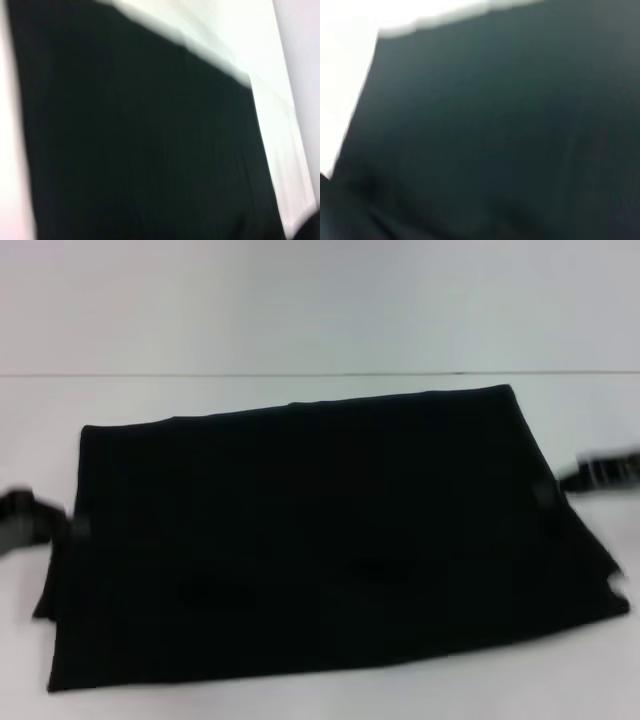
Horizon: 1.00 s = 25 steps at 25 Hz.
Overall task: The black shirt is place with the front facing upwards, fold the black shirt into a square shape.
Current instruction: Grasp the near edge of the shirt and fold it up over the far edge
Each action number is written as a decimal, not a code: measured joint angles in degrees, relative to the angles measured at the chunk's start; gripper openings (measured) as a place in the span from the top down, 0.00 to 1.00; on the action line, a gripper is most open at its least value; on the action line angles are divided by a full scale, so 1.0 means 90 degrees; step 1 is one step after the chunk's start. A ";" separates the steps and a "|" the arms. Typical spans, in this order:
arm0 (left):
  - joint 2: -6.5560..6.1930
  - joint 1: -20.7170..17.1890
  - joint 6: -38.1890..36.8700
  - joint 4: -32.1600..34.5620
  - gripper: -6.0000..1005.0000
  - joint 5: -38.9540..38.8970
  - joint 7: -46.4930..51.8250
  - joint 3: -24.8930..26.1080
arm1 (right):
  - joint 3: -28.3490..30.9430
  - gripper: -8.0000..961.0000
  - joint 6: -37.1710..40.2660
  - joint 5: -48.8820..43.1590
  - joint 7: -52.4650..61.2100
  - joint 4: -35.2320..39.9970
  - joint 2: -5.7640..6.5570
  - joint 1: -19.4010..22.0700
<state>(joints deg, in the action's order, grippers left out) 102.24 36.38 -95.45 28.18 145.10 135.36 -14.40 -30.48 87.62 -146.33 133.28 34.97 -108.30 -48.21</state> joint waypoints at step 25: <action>0.1119 0.0465 0.4490 -0.0125 0.97 -0.1789 -0.1272 0.0587 | -0.0142 0.94 -0.5138 0.3030 -0.1713 -0.0926 -0.1279 -0.0180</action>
<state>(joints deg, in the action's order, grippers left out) 112.31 40.56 -55.04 27.06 129.00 123.91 -9.12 -31.76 41.38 -119.06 117.87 26.64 -119.82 -49.83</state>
